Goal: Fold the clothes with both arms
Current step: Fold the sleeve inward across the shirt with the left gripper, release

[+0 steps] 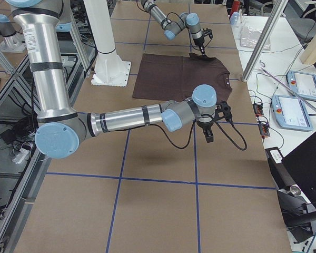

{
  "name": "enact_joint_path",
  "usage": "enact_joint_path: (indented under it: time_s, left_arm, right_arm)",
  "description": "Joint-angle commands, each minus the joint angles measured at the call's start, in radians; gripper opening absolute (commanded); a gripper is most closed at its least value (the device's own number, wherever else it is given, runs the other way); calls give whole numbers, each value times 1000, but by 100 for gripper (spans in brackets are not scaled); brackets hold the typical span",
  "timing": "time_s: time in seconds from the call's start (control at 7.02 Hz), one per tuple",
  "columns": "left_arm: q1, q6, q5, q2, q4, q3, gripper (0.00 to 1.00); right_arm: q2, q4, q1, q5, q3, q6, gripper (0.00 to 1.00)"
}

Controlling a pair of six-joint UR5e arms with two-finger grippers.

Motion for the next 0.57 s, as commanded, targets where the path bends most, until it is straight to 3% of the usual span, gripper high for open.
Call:
enact_joint_path:
  time_s: [0.0, 0.14, 0.29, 0.43]
  left_arm:
    - [18, -38, 7, -44, 9, 47, 0]
    - [19, -52, 34, -74, 6, 87, 0]
    - [24, -39, 34, -66, -6, 88, 10]
    - [24, 68, 34, -62, -3, 80, 99]
  right_arm:
    - [-1, 0, 0, 0, 1, 2, 100]
    - [-1, 2, 0, 0, 3, 2, 100]
    - [-1, 2, 0, 0, 3, 2, 100]
    - [-1, 2, 0, 0, 4, 4, 100]
